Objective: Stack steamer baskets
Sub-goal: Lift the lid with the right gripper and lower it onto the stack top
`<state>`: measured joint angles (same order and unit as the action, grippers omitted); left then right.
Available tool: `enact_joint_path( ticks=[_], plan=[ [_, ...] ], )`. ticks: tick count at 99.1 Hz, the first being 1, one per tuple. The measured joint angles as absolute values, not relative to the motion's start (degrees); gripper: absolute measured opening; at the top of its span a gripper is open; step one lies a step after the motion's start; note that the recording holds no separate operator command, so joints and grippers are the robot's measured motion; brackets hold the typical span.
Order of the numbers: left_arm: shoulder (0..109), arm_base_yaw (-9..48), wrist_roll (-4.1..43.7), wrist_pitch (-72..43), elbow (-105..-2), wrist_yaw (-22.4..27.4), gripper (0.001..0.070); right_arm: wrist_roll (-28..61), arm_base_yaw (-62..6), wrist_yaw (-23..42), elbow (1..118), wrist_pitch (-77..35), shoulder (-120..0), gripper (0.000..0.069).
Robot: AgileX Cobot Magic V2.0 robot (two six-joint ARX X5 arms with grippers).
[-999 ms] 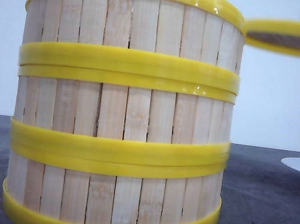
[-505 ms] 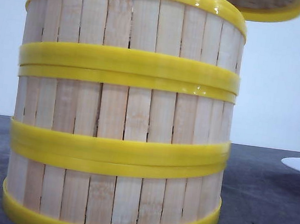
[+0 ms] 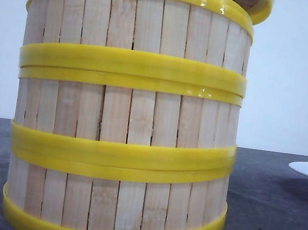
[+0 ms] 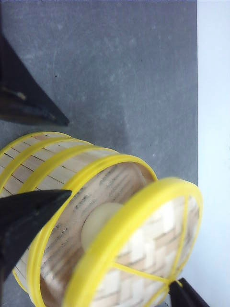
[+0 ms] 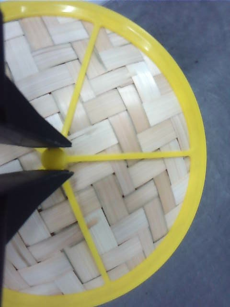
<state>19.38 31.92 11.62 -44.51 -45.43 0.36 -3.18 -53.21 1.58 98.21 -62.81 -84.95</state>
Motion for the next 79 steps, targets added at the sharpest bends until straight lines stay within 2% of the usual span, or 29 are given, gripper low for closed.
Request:
enact_joint_path(
  ticks=[79],
  plan=[
    [19.4, 31.9, 11.6, -44.4, -45.4, 0.4, 0.0237, -1.6, -56.2, 3.0, 98.2, -63.0, -90.0, 0.0050]
  ],
)
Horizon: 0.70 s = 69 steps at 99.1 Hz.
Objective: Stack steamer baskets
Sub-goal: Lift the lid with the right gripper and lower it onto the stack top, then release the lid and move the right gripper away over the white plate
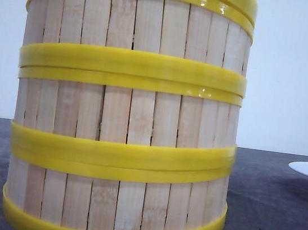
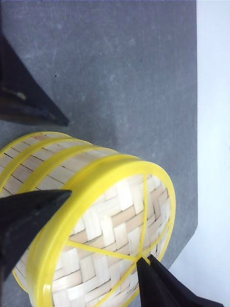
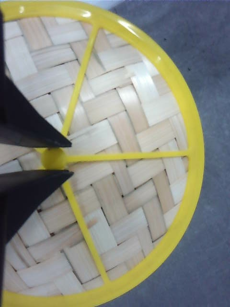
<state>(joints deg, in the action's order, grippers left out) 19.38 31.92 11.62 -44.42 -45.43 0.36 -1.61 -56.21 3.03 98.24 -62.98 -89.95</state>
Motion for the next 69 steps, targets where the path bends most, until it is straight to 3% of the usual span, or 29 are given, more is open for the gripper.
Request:
enact_joint_path(
  ticks=[69],
  plan=[
    [19.4, 31.9, 11.6, -44.5, -45.4, 0.4, 0.0237, -0.4, -55.4, 3.0, 98.4, -63.0, -91.2, 0.0053]
  ],
)
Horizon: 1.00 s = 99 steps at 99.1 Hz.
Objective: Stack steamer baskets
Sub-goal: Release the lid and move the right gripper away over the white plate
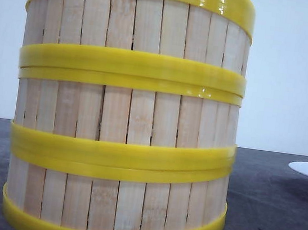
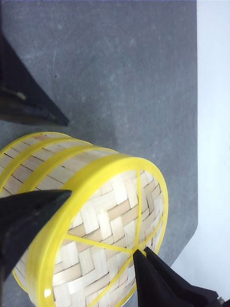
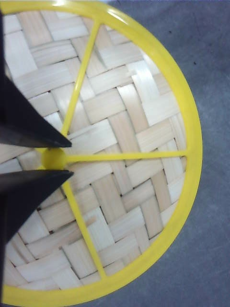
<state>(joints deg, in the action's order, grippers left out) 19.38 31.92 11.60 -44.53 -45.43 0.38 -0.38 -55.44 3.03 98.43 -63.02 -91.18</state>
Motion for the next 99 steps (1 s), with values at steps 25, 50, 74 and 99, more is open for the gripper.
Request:
enact_joint_path(
  ticks=[25, 50, 74, 99],
  plan=[
    [19.4, 31.9, 11.6, -44.5, -45.4, 0.4, 0.0237, -0.2, -55.4, 3.1, 98.4, -62.9, -91.2, 0.0310],
    [19.4, 31.9, 11.6, -44.6, -45.4, 0.4, 0.0237, 0.3, -55.4, 10.1, 101.4, -62.4, -90.6, 0.0337],
    [19.4, 31.9, 11.6, -44.6, -45.4, 0.4, 0.0237, 0.3, -55.4, 17.9, 107.0, -60.8, -83.6, 0.0337],
    [19.4, 31.9, 11.6, -44.6, -45.4, 0.4, 0.0237, 0.2, -55.4, 26.1, 107.1, -60.7, -72.4, 0.0337]
  ],
)
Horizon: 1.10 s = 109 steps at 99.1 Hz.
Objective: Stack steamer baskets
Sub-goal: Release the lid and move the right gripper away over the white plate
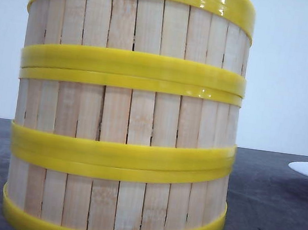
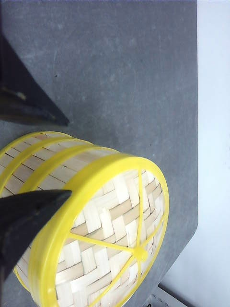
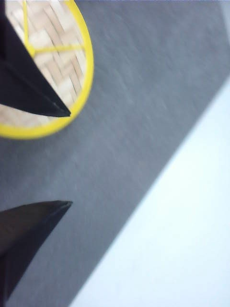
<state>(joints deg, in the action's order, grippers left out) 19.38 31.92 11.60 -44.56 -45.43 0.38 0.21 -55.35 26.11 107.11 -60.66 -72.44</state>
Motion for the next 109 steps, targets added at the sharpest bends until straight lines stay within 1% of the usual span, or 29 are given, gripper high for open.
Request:
enact_joint_path(
  ticks=[10, 24, 49, 61, 70, 92, 97, 102, 106, 107, 109],
  plan=[
    [19.4, 31.9, 11.6, -44.5, -45.4, 0.4, 0.0237, -0.1, -55.4, 29.7, 106.7, -61.6, -68.1, 0.0337],
    [19.4, 31.9, 11.6, -44.4, -45.4, 0.4, 0.0237, -1.5, -55.4, 31.8, 103.0, -62.9, -61.7, 0.0337],
    [19.4, 31.9, 11.6, -44.4, -45.4, 0.4, 0.0237, -6.7, -55.4, 36.1, 84.2, -62.3, -49.6, 0.0337],
    [19.4, 31.9, 11.6, -44.4, -45.4, 0.4, 0.0237, -9.6, -55.4, 36.2, 74.3, -60.9, -44.8, 0.0337],
    [19.4, 31.9, 11.6, -44.4, -45.4, 0.4, 0.0237, -11.5, -55.4, 36.2, 69.5, -59.9, -42.4, 0.0337],
    [19.4, 31.9, 11.6, -44.4, -45.4, 0.4, 0.0237, -13.8, -55.4, 36.5, 68.1, -58.3, -40.9, 0.0336],
    [19.4, 31.9, 11.6, -44.4, -45.4, 0.4, 0.0235, -13.8, -55.4, 37.0, 68.1, -58.0, -40.9, 0.0313],
    [19.4, 31.9, 11.6, -44.4, -45.4, 0.4, 0.0213, -13.9, -55.4, 37.2, 68.1, -57.8, -40.9, 0.0242],
    [19.4, 31.9, 11.6, -44.4, -45.4, 0.4, 0.0164, -13.9, -55.4, 37.3, 68.1, -57.7, -41.0, 0.0162],
    [19.4, 31.9, 11.6, -44.4, -45.4, 0.4, 0.0135, -13.9, -55.4, 37.3, 68.1, -57.6, -41.0, 0.0142],
    [19.4, 31.9, 11.6, -44.4, -45.4, 0.4, 0.0103, -13.9, -55.4, 37.3, 68.1, -57.6, -41.0, 0.0110]
  ],
)
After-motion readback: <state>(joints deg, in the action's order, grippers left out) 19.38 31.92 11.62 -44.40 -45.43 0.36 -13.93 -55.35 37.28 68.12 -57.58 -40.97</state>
